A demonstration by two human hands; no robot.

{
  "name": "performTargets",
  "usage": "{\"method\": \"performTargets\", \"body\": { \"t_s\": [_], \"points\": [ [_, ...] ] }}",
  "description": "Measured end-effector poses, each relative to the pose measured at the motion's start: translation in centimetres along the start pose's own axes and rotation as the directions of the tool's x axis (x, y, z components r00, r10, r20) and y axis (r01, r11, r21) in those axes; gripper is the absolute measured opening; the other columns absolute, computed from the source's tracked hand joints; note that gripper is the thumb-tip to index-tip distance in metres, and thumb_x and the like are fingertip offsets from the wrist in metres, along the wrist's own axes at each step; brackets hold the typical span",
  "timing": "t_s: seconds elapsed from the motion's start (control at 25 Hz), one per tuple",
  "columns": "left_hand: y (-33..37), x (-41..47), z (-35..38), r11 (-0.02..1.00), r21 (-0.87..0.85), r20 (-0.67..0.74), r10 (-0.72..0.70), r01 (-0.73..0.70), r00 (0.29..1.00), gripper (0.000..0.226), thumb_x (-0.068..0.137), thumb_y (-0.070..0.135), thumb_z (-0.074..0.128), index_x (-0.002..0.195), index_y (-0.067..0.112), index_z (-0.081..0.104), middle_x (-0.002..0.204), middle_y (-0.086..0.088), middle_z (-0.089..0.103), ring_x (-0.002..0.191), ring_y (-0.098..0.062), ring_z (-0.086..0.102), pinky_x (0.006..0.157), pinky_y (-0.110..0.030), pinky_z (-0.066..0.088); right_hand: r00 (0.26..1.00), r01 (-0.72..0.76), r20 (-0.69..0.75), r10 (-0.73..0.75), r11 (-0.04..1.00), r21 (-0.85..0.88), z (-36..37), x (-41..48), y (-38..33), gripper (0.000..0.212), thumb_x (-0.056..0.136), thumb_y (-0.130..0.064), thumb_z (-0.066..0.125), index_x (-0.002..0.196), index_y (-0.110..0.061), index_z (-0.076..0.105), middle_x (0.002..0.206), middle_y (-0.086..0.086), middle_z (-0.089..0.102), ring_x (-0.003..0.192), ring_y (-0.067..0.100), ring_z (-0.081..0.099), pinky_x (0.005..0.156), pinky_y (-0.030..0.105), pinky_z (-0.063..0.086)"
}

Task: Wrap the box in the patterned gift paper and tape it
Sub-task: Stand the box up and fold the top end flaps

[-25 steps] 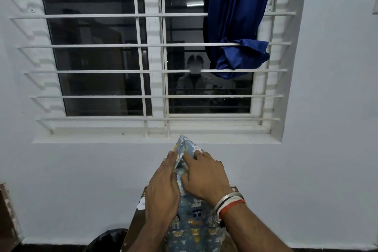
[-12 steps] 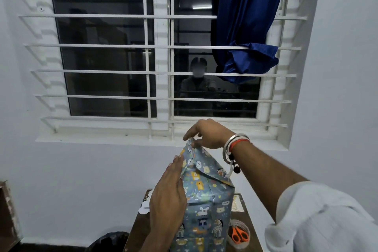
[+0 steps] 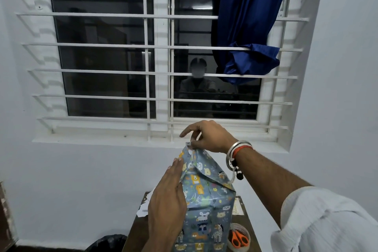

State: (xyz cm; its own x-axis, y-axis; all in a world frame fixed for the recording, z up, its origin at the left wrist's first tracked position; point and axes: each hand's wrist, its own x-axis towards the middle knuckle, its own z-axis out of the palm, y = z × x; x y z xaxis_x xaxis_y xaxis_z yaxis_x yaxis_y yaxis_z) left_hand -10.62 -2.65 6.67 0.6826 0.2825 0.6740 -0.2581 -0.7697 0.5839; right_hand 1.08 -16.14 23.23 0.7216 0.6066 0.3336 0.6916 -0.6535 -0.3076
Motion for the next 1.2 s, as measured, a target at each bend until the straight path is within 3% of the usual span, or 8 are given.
{"method": "performTargets", "body": {
  "t_s": [0.12,0.24,0.4,0.48,0.6,0.84,1.08,1.2],
  "points": [
    [0.0,0.0,-0.1,1.0,0.006,-0.014,0.021,-0.021,1.0,0.061,0.097,0.018,0.04,0.151,0.045,0.04,0.152,0.031,0.036,0.141,0.001,0.037,0.104,-0.026,0.042,0.999,-0.01,0.031,0.01,1.0,-0.001,-0.5,0.5,0.2,0.011,0.083,-0.028,0.079,0.09,-0.037,0.08,0.088,-0.015,0.076,0.083,0.006,0.068,0.081,0.042,0.061],
    [-0.1,0.2,0.0,1.0,0.006,-0.014,0.03,-0.03,0.999,0.059,0.095,0.022,0.038,0.15,0.045,0.04,0.152,0.028,0.038,0.14,0.0,0.038,0.105,-0.027,0.042,0.999,-0.015,-0.048,0.019,0.996,0.088,0.3,-0.1,0.3,0.013,0.086,-0.022,0.076,0.09,-0.032,0.083,0.087,-0.013,0.077,0.084,0.004,0.069,0.083,0.041,0.061],
    [-0.1,0.2,0.0,0.999,0.006,-0.021,0.041,-0.041,0.999,0.058,0.097,0.022,0.038,0.151,0.04,0.044,0.152,0.027,0.038,0.141,-0.002,0.039,0.109,-0.031,0.043,0.975,-0.024,-0.205,0.091,0.951,0.31,1.1,-2.7,0.7,0.025,0.094,-0.028,0.071,0.118,-0.035,0.075,0.105,-0.013,0.076,0.091,0.001,0.071,0.087,0.031,0.06],
    [-0.1,0.1,-0.1,0.999,-0.002,-0.01,0.035,-0.035,0.999,0.059,0.099,0.016,0.041,0.152,0.04,0.042,0.152,0.029,0.036,0.143,-0.002,0.038,0.112,-0.032,0.041,0.92,-0.068,-0.355,0.168,0.958,0.277,2.0,-5.2,0.4,0.03,0.096,-0.035,0.067,0.125,-0.041,0.066,0.111,-0.018,0.07,0.094,0.002,0.067,0.084,0.026,0.057],
    [-0.1,0.2,-0.2,0.999,0.012,0.023,0.032,-0.032,0.999,0.062,0.098,0.017,0.038,0.154,0.042,0.037,0.155,0.028,0.032,0.145,-0.005,0.039,0.117,-0.039,0.039,0.838,-0.179,-0.495,0.227,0.973,0.144,5.6,-10.3,-0.8,0.018,0.1,-0.042,0.059,0.117,-0.038,0.059,0.108,-0.023,0.063,0.096,0.003,0.057,0.078,0.02,0.043],
    [0.0,0.2,-0.6,0.989,0.133,0.129,0.045,-0.062,0.991,0.061,0.095,0.039,0.022,0.156,0.047,0.027,0.158,0.029,0.02,0.149,-0.002,0.031,0.123,-0.039,0.02,0.886,-0.193,-0.428,0.178,0.981,0.009,11.2,-13.9,-0.9,0.052,0.098,-0.065,0.043,0.133,-0.034,0.065,0.13,-0.021,0.061,0.12,0.007,0.049,0.101,0.025,0.046],
    [-0.1,-0.5,-1.1,0.948,0.277,0.163,0.11,-0.153,0.98,0.061,0.099,0.054,0.024,0.158,0.04,0.03,0.162,0.019,0.028,0.148,-0.001,0.032,0.126,-0.044,0.02,0.912,-0.146,-0.394,0.116,0.988,-0.046,10.8,-14.7,-0.7,0.055,0.099,-0.068,0.04,0.135,-0.035,0.065,0.128,-0.021,0.065,0.117,0.006,0.051,0.098,0.027,0.049],
    [-0.3,-0.7,-1.3,0.913,0.355,0.2,0.135,-0.2,0.97,0.06,0.102,0.053,0.019,0.159,0.035,0.031,0.163,0.016,0.03,0.149,-0.004,0.033,0.126,-0.048,0.016,0.911,-0.131,-0.4,0.098,0.99,-0.054,10.5,-15.0,-1.3,0.046,0.1,-0.066,0.041,0.136,-0.04,0.052,0.119,-0.021,0.067,0.109,0.006,0.055,0.09,0.028,0.051]
  ]
}}
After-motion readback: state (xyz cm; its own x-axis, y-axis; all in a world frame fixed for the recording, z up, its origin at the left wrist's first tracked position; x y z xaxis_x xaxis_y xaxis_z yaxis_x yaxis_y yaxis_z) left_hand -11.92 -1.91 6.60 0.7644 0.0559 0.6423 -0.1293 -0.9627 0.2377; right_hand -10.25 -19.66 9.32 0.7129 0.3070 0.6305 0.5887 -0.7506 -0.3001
